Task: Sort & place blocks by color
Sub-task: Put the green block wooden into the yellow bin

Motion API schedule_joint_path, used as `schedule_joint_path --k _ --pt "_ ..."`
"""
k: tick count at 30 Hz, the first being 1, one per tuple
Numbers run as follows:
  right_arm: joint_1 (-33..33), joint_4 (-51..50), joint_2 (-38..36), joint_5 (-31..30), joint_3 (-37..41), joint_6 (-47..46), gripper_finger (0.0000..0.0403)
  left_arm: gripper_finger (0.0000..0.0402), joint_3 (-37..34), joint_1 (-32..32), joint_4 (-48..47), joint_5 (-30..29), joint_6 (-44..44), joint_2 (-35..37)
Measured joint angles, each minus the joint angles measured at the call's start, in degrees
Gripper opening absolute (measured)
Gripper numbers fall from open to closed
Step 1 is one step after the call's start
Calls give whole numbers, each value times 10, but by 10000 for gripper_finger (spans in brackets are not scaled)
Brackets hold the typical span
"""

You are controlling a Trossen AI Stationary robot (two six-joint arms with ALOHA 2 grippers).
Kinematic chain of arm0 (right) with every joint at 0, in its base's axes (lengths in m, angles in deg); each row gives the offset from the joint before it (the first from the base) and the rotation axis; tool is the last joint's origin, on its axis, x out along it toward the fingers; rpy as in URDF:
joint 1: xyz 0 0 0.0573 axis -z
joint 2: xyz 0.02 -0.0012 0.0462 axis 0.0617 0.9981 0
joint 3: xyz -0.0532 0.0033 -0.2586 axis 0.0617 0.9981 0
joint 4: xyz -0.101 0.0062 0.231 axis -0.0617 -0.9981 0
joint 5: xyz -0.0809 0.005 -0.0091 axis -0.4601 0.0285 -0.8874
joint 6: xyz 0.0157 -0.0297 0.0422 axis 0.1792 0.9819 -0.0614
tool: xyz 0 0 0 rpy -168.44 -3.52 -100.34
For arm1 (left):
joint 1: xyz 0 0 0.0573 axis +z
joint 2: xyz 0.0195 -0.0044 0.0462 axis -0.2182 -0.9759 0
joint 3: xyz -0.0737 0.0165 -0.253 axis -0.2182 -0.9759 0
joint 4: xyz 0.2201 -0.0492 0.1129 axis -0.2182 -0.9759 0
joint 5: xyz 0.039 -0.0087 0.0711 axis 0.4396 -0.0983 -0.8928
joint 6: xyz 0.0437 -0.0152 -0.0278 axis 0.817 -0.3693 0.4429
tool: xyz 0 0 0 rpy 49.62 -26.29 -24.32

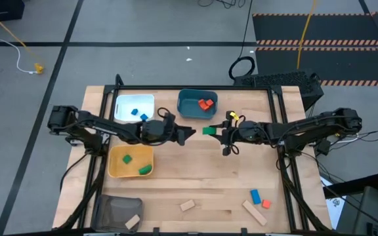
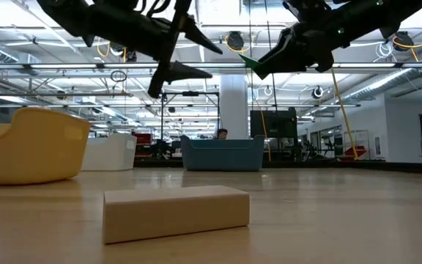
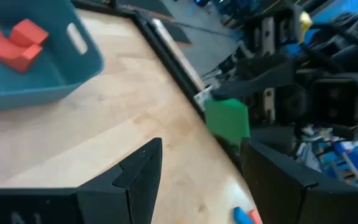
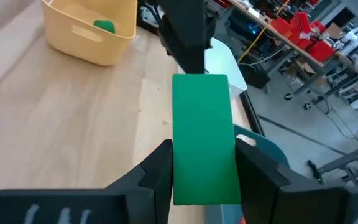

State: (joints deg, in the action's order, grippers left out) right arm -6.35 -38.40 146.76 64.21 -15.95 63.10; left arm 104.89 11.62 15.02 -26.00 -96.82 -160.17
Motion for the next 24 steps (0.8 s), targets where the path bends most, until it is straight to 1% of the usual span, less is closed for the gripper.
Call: schedule_joint_path --k 2,4,6,11,15,17,20,24 --pt "-3 0 0 0 0 0 121 216 1 0 27 0 -1 -12" --pt "-4 0 0 2 0 3 121 216 0 -1 29 0 -6 -19" --pt "-4 2 4 2 0 4 121 216 0 -2 52 0 -10 -30" --pt "-6 10 39 16 0 30 121 216 2 -7 102 5 -17 -59" --pt "-7 24 75 17 0 35 121 216 2 -10 104 5 -17 -59" --pt "-7 38 87 7 0 36 121 216 2 -10 103 5 -16 -59" --pt "-7 58 92 -13 0 47 121 216 2 -10 94 5 -21 -59" --pt "-7 86 91 -13 0 52 121 216 2 -10 67 5 -28 -60"
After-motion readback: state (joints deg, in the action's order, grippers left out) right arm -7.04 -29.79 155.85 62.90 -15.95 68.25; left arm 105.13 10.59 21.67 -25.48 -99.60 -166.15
